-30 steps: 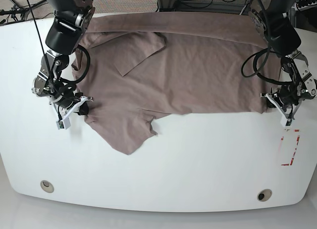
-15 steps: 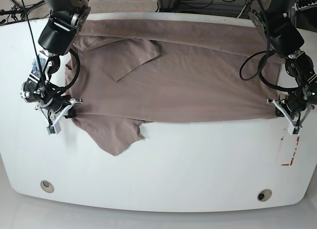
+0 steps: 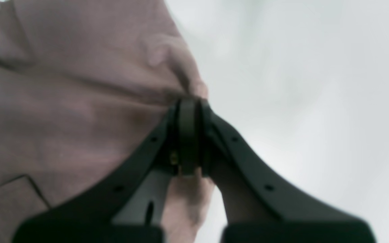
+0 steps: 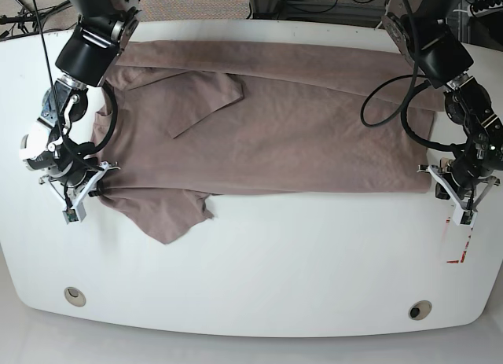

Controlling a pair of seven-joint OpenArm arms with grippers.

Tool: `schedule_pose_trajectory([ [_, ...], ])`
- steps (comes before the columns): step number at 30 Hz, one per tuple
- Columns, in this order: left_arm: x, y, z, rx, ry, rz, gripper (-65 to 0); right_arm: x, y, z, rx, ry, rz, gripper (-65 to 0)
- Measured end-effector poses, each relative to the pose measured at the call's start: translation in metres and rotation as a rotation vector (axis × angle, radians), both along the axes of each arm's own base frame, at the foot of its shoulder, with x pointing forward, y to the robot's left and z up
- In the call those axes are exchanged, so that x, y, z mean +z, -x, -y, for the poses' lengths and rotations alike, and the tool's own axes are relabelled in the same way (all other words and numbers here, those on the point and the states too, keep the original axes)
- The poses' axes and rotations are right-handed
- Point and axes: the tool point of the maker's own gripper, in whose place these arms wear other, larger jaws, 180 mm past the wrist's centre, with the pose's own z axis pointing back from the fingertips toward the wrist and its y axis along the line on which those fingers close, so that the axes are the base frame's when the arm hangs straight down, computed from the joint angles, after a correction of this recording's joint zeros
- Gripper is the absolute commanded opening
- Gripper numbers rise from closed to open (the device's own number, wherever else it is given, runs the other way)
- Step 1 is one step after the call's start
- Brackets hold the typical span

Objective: Fold the T-shirt properly
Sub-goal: 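Drag the hem with both grippers toward the collar edge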

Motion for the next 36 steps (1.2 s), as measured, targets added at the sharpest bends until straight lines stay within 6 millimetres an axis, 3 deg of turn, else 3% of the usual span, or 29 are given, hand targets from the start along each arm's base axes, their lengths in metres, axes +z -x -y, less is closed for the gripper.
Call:
schedule_pose_trajectory([
  [7, 0.01, 0.014, -0.009, 0.006, -0.072, 0.011, -64.9, 0.019, 0.019, 0.009, -0.019, 0.08, 0.009, -65.0],
  [14, 0.007, 0.023, 0.004, -0.04, -0.096, 0.006, -64.6, 0.019, 0.056, 0.021, -0.08, 0.134, -0.055, -65.0],
  [19, 0.002, 0.033, -0.003, -0.03, -0.119, -0.022, -63.9, 0.012, 0.074, 0.014, -0.076, 0.143, -0.073, -65.0],
  [22, -0.003, 0.034, -0.004, -0.026, -0.11, -0.037, -57.8, 0.003, 0.079, 0.007, -0.071, 0.125, -0.089, -65.0],
  [28, -0.017, 0.017, 0.001, -0.02, -0.037, -0.064, -33.1, 0.005, 0.07, -0.004, -0.06, 0.091, -0.036, -65.0],
  [30, -0.021, 0.006, 0.002, -0.015, -0.001, -0.073, -28.2, 0.002, 0.069, -0.006, -0.059, 0.08, -0.043, -65.0],
  [36, -0.029, -0.025, 0.014, -0.02, 0.122, -0.049, -27.1, -0.008, 0.071, -0.007, -0.059, 0.063, -0.069, -65.0],
])
